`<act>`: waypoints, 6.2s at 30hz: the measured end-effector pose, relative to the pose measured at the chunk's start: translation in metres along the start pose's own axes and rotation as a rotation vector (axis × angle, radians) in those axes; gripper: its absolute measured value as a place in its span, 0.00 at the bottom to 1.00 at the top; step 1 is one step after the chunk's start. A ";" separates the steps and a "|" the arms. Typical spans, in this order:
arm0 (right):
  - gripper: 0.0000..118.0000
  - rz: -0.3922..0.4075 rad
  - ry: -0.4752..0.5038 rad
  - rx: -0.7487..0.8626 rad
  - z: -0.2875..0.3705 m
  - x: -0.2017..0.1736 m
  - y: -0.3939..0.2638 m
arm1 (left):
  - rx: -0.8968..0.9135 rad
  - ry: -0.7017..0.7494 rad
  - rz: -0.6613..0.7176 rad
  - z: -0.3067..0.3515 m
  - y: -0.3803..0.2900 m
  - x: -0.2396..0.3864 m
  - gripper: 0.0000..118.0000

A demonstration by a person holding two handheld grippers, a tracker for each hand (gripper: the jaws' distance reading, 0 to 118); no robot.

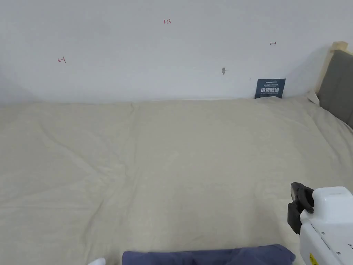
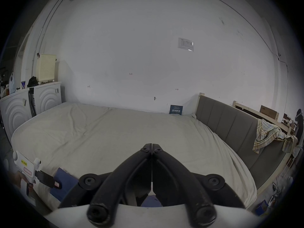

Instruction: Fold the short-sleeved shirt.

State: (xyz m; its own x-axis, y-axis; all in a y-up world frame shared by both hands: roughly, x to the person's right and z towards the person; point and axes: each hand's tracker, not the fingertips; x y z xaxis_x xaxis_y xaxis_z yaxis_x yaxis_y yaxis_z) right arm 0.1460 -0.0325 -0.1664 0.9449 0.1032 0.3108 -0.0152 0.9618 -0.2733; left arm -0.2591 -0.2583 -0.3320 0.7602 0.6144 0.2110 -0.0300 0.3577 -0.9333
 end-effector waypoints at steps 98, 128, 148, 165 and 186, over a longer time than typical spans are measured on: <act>0.00 -0.063 -0.051 0.011 0.025 0.040 -0.005 | 0.351 0.054 -0.525 -0.027 -0.041 0.228 0.00; 0.00 -0.013 0.036 0.181 0.036 -0.026 0.045 | 0.989 0.429 -0.523 0.210 0.056 0.161 0.00; 0.00 -0.054 0.174 -0.241 -0.030 -0.109 -0.113 | 0.911 0.350 -0.460 0.202 0.061 0.138 0.00; 0.00 -0.002 0.232 -0.477 -0.062 -0.139 -0.208 | 0.306 0.109 0.000 0.102 0.059 0.082 0.51; 0.00 -0.077 0.288 -0.498 -0.066 -0.124 -0.207 | -0.165 0.054 -0.105 -0.036 0.018 0.070 0.14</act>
State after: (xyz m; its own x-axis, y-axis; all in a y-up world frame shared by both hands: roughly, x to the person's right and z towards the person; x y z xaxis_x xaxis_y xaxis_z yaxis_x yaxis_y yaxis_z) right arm 0.0534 -0.2611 -0.2085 0.9891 -0.1023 0.1056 0.1469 0.7212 -0.6770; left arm -0.1832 -0.2343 -0.3446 0.7873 0.5396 0.2984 0.1547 0.2955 -0.9427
